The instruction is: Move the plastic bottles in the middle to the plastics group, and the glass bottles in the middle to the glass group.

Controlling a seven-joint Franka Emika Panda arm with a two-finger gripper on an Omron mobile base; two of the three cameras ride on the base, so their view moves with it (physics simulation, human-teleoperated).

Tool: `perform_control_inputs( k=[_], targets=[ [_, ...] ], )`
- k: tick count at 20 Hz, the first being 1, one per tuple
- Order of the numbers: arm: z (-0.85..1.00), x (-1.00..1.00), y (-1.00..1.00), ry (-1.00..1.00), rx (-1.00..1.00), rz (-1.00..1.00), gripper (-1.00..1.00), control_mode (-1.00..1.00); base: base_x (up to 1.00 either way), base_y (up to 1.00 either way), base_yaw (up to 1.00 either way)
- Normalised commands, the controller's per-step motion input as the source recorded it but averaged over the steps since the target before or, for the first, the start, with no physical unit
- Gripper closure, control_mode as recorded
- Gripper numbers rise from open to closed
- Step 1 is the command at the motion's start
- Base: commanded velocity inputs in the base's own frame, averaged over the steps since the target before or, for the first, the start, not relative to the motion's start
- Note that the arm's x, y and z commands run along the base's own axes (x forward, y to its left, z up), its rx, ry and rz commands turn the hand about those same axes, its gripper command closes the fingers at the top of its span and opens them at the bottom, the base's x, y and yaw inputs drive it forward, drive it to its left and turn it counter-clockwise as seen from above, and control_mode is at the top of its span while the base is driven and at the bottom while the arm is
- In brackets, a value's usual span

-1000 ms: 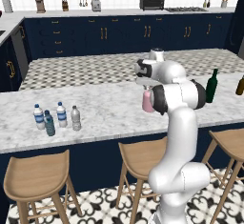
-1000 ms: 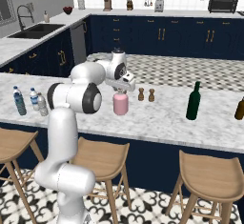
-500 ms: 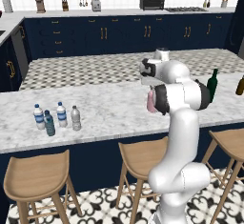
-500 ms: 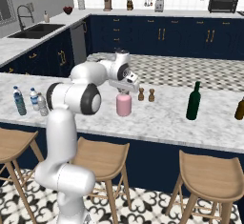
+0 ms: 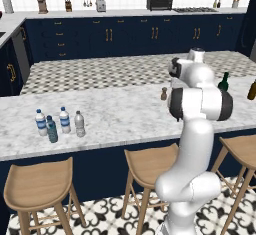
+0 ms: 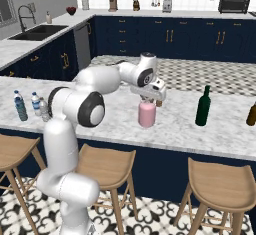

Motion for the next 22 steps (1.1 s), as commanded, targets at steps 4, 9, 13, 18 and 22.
perform_control_inputs(
  k=[4, 9, 13, 18, 22],
  targets=[
    [0.04, -0.27, -1.0, 0.0, 0.0, 0.0, 1.0, -1.0, 0.0, 0.0, 0.0],
    [0.0, -0.02, -1.0, 0.0, 0.0, 0.0, 1.0, -1.0, 0.0, 0.0, 0.0],
    [0.0, 0.02, -1.0, -0.04, 0.0, 0.0, 1.0, -1.0, 0.0, 0.0, 0.0],
    [0.0, 0.09, -1.0, -0.02, 0.0, 0.0, 1.0, -1.0, 0.0, 0.0, 0.0],
    [0.02, 0.15, -1.0, -0.01, 0.0, 0.0, 1.0, -1.0, 0.0, 0.0, 0.0]
  ],
)
